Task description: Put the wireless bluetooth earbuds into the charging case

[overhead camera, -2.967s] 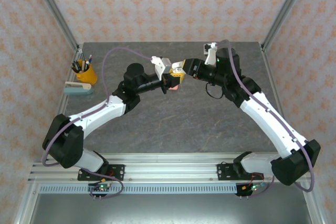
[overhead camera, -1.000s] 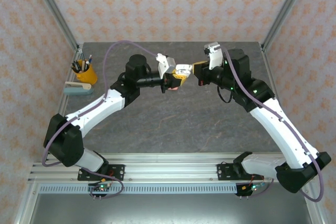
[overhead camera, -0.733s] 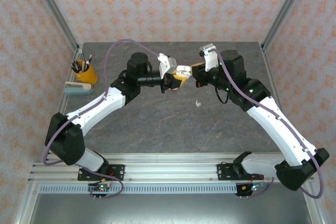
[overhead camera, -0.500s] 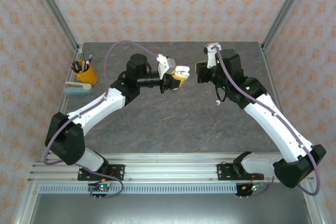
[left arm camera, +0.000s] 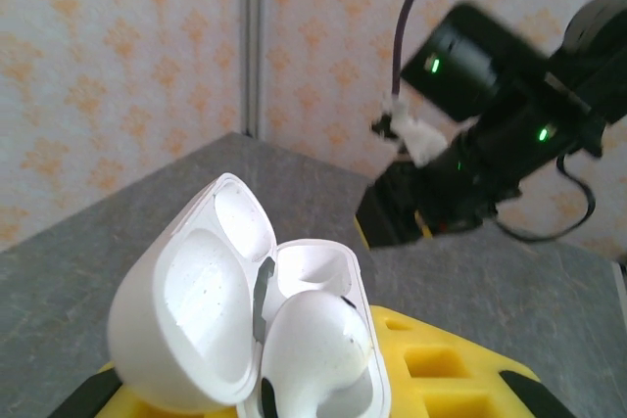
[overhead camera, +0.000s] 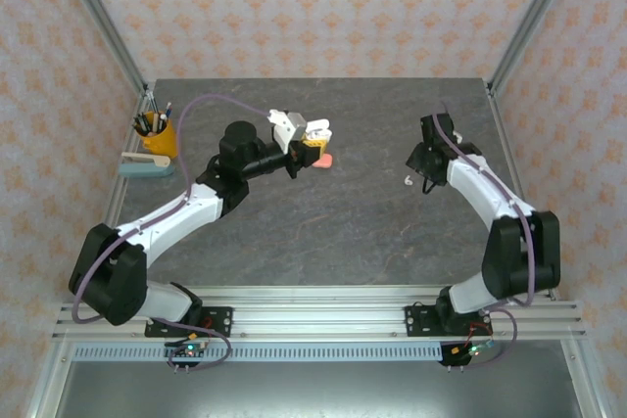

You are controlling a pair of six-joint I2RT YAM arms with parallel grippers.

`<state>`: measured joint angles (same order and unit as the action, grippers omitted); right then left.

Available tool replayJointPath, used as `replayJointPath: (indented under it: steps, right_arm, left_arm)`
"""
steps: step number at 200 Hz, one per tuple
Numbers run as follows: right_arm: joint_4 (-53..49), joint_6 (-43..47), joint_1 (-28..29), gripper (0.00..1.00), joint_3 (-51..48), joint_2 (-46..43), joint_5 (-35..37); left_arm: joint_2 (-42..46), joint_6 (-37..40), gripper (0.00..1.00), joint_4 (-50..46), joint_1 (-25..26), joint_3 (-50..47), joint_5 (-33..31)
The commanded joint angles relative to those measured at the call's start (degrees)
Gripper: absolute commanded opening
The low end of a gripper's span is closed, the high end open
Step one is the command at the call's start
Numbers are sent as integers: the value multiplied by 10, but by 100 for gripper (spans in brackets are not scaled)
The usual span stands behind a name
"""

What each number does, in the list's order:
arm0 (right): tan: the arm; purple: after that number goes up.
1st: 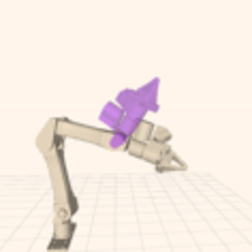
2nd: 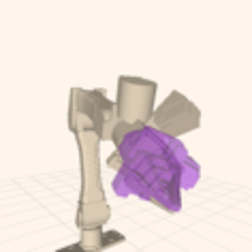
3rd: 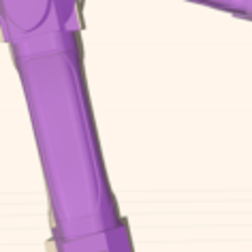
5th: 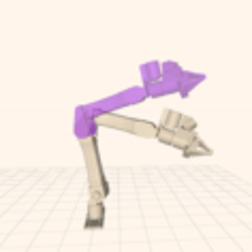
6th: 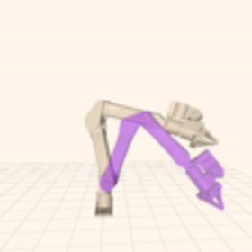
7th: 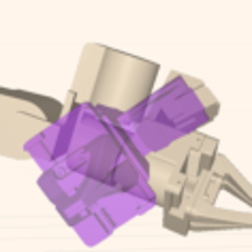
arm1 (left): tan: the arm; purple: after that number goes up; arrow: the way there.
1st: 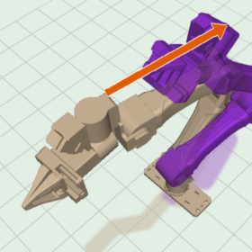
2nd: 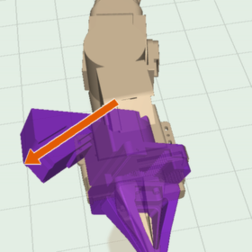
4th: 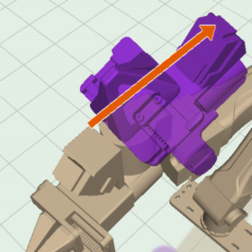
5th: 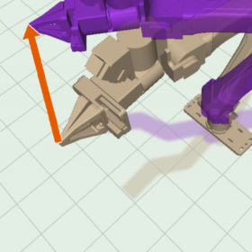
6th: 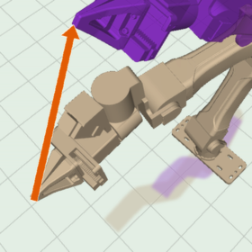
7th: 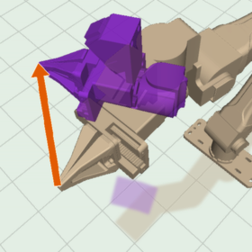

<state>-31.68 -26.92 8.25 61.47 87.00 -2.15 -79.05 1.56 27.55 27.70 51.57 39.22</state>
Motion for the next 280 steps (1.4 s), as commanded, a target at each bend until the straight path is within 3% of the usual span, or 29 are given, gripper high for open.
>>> replayJointPath:
  steps: [1,33,130,280]
  right_arm:
    - [-27,-62,-6,55,32,46,-3]
    - [16,-110,-7,56,31,90,-30]
    - [11,-47,-7,55,140,236,-56]
    - [-12,5,23,47,97,196,-228]
  left_arm:
    - [17,-35,0,68,1,-23,-52]
    - [21,-42,0,88,1,-39,-70]
    - [13,-36,0,95,1,-53,-73]
    - [42,-42,0,92,1,-63,-91]
